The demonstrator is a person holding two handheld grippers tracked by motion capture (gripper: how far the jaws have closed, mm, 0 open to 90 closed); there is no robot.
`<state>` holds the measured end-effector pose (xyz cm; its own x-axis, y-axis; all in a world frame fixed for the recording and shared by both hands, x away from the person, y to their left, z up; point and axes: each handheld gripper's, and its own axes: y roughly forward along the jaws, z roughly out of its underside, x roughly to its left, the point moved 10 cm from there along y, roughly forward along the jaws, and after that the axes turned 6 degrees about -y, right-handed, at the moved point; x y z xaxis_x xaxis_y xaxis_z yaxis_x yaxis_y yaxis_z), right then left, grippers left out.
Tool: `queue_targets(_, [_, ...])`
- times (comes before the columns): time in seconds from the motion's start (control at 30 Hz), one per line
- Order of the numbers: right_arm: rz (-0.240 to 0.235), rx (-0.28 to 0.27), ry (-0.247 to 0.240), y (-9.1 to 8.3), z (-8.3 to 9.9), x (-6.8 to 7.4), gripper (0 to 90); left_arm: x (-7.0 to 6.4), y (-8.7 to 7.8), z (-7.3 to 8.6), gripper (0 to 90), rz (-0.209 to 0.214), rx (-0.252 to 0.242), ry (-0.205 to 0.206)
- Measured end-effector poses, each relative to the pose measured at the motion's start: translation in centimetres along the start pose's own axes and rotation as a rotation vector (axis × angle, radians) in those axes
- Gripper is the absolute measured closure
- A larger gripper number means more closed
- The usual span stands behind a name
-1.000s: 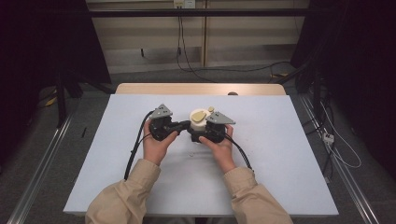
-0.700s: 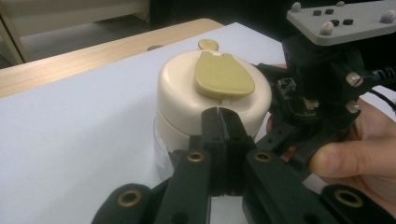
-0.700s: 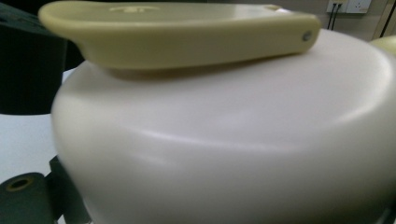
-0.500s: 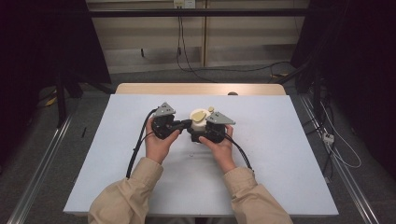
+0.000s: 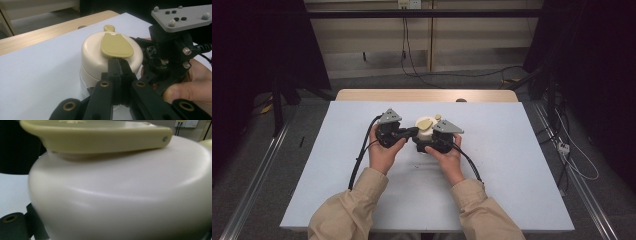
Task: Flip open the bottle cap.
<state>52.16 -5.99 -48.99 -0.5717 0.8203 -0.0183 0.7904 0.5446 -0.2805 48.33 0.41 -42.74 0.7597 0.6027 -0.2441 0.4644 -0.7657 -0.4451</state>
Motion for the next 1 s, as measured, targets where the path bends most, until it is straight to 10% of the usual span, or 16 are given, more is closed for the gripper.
queue_targets(1.0, [0.002,0.000,-0.003,0.0,0.0,0.0,6.3,-0.3,0.3,-1.1,90.0,-0.002,-0.012,0.002])
